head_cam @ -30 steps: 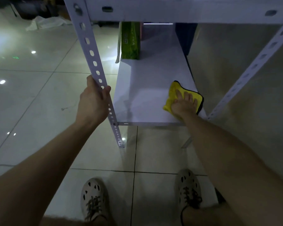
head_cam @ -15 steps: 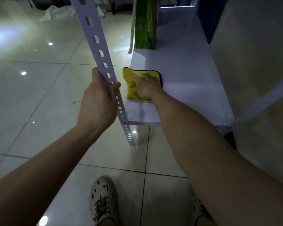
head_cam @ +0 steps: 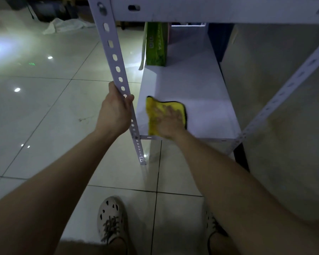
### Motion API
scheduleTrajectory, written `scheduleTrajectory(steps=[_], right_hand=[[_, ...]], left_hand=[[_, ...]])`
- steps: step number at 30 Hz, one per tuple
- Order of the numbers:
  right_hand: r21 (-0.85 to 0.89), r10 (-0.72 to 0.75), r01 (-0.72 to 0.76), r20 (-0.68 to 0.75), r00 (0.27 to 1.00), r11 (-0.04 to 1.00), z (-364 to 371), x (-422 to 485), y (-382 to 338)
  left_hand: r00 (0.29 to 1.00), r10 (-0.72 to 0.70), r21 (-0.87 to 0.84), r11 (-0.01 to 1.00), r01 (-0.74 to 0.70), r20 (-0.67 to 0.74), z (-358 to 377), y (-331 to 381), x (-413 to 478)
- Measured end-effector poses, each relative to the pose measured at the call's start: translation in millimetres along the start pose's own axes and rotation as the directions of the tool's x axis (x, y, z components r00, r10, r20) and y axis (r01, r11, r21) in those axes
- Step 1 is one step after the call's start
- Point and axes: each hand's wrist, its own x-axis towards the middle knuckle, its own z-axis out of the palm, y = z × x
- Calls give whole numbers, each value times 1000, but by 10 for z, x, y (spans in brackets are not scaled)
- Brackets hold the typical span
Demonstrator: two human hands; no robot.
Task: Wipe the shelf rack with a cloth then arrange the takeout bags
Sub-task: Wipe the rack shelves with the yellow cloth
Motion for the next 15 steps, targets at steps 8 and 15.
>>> scheduleTrajectory(steps=[8,15], right_hand=[[88,31,-24,-83,996,996,102,-418,341],[100,102,-83,-209,973,992,31,-888,860]], left_hand=[[990,-83,38,996,79,111,-30,25,-60],[901,-190,433,901,3,390,42,-30,-233]])
